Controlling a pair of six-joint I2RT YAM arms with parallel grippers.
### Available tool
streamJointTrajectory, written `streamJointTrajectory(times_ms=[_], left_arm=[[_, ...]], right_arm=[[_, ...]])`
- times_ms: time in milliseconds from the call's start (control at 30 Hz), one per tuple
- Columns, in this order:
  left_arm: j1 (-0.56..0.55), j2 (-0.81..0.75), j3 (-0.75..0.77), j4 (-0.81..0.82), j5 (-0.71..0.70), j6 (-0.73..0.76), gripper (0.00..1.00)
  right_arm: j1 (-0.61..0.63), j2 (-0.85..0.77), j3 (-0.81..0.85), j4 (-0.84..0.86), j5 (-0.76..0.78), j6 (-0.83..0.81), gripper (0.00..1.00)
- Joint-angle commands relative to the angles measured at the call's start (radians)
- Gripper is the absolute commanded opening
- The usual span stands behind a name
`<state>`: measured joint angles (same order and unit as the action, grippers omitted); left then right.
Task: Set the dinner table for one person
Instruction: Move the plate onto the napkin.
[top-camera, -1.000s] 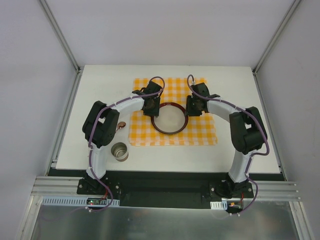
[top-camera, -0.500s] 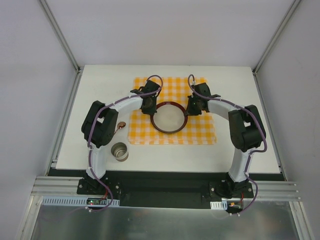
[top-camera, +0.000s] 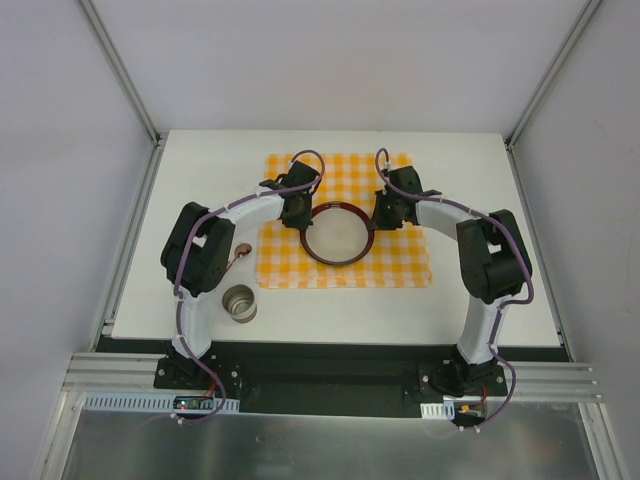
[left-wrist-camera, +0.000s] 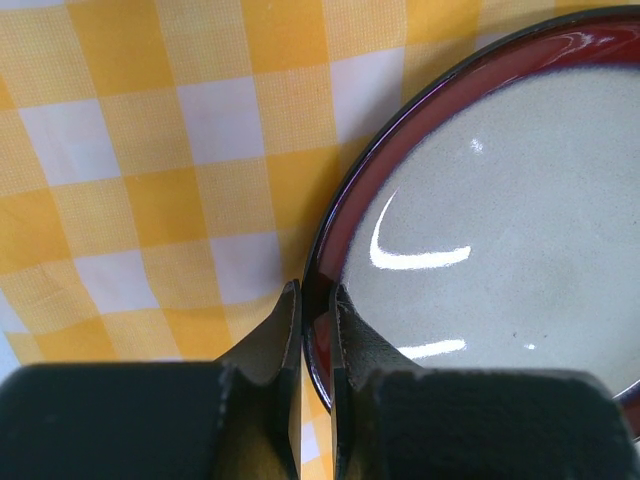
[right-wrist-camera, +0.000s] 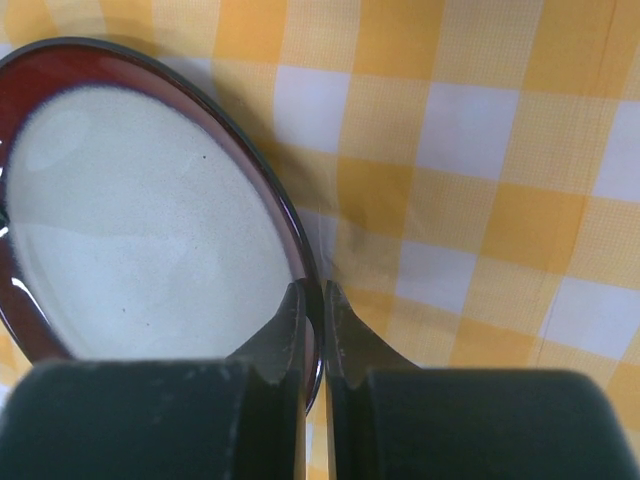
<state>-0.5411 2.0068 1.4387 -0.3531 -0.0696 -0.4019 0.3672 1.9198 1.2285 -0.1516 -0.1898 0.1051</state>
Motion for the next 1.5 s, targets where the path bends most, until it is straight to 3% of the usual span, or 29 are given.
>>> streamJointTrajectory(times_ms=[0,600,933,1467], left_arm=[[-0.03,-0.075,-0.037,-0.012,-0.009,0.003,0.0],[-0.051,-0.168,-0.035,-0.012,-0.052,0.014,0.0],[-0.037,-0.111,0.019,-0.012,-0.073,0.046,0.0],[-0.014,-0.01,0.074,-0.011,-0.067,0.06,0.0]], right_arm=[[0.035,-0.045,-0.003,-0.034,0.023,-0.011,0.0],[0.041,-0.134,0.08,-0.137,0.082,-0.067,0.01],[0.038,-0.028,0.233,-0.195,0.09,-0.099,0.0],[0.004,0.108,0.287,-0.169,0.049,-0.099,0.0]])
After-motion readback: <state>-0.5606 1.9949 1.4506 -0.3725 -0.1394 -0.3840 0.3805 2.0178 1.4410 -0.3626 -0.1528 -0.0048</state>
